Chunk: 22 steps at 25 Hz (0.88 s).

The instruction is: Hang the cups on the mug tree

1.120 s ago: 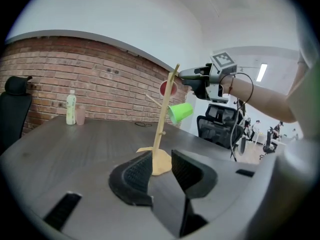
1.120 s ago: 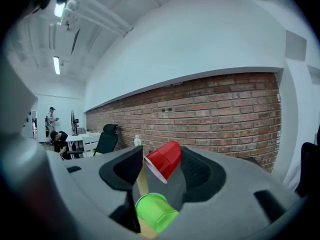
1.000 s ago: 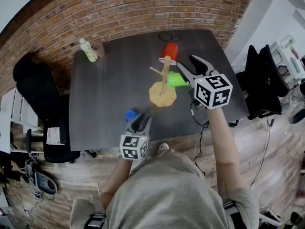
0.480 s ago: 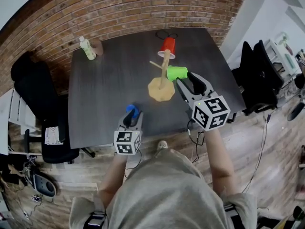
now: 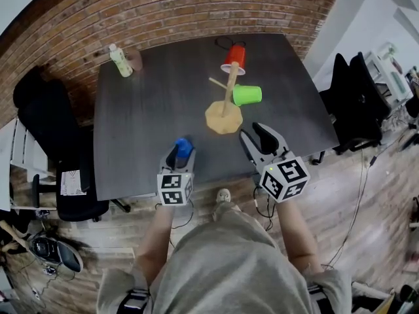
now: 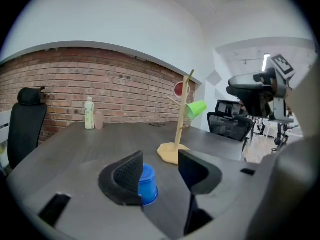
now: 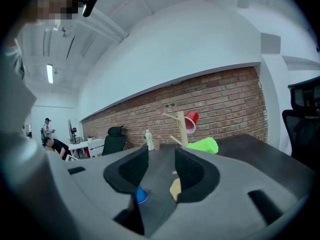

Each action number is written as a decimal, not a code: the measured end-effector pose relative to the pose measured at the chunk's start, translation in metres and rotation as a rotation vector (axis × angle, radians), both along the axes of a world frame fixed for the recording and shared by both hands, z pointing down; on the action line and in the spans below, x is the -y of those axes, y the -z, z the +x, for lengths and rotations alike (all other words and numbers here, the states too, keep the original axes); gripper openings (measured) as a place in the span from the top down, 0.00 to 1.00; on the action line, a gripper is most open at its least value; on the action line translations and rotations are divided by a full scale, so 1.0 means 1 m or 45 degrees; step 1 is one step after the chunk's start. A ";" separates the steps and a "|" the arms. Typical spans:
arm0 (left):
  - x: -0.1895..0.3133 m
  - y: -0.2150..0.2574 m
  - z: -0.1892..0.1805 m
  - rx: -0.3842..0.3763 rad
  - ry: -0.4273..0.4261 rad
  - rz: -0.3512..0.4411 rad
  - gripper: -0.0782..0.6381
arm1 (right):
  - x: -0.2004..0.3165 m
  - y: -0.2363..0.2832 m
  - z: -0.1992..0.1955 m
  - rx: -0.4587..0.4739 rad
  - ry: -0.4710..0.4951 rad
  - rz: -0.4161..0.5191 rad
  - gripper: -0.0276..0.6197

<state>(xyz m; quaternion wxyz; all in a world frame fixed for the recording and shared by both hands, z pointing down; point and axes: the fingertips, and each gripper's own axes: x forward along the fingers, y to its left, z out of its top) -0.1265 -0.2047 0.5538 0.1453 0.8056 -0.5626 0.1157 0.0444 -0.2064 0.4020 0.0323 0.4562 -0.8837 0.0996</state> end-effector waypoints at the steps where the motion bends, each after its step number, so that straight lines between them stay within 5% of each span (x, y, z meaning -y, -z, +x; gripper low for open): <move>1: 0.003 -0.002 -0.002 0.010 0.005 -0.001 0.61 | -0.004 -0.003 -0.001 0.006 0.001 -0.008 0.71; 22: 0.034 -0.065 -0.020 0.118 0.022 -0.139 0.59 | -0.046 -0.058 -0.007 0.067 0.011 -0.170 0.73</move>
